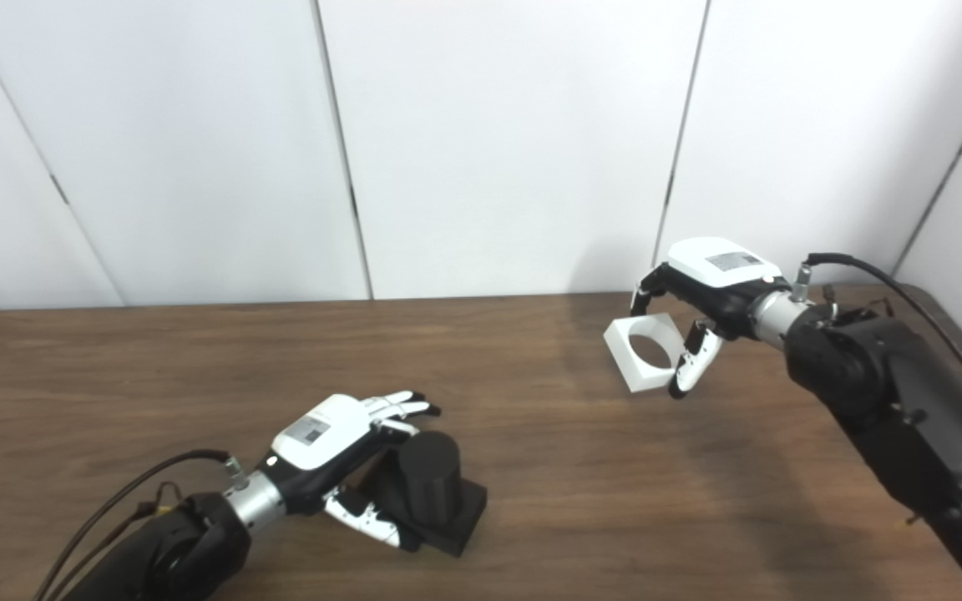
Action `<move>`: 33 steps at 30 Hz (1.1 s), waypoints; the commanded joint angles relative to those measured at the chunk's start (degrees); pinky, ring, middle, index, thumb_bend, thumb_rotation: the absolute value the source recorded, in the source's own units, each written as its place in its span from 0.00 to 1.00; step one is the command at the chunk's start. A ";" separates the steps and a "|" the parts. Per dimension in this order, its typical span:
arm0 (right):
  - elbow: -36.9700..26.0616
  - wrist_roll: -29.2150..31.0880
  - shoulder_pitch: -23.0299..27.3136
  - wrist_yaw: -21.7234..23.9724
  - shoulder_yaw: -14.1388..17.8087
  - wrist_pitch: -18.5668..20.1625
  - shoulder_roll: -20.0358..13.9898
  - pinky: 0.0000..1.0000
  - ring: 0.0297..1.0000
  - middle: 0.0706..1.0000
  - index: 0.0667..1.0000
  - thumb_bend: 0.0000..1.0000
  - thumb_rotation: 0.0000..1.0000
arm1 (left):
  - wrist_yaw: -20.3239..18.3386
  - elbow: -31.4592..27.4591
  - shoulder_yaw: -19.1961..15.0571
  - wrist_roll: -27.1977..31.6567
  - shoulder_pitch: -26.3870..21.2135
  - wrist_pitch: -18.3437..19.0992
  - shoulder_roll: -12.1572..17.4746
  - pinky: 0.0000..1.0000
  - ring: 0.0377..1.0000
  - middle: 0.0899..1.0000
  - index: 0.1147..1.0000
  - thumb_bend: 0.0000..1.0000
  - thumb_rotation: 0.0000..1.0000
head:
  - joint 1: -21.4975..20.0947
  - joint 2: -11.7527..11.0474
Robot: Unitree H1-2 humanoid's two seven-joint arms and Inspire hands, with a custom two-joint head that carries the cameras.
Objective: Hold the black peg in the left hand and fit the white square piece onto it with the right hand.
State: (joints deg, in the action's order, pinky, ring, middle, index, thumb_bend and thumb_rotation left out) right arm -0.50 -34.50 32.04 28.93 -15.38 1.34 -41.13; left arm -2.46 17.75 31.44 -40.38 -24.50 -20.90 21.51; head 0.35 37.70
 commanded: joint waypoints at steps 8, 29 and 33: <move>-9.13 1.37 3.33 2.66 0.51 -1.84 1.15 0.68 0.76 0.71 0.44 0.52 0.13 | -3.67 2.14 2.48 -4.98 0.82 3.88 -1.16 0.89 0.96 0.90 0.42 0.52 0.07 | 0.12 0.42; -15.04 1.31 4.92 8.59 -2.28 -0.44 10.08 0.67 0.75 0.69 0.44 0.52 0.13 | -4.63 1.44 2.74 -4.43 0.76 5.12 -1.72 0.91 0.97 0.91 0.42 0.52 0.07 | 0.38 1.27; -15.72 0.85 5.17 9.64 -2.82 0.33 11.43 0.68 0.76 0.70 0.44 0.52 0.13 | -4.47 1.57 2.84 -4.45 0.60 5.03 -1.84 0.91 0.97 0.91 0.42 0.52 0.07 | 0.42 1.40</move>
State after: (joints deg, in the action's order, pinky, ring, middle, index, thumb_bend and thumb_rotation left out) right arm -14.16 -33.42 34.36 38.94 -18.91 1.47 -29.61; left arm -2.68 17.44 31.74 -40.65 -24.66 -18.63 20.28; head 0.70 39.02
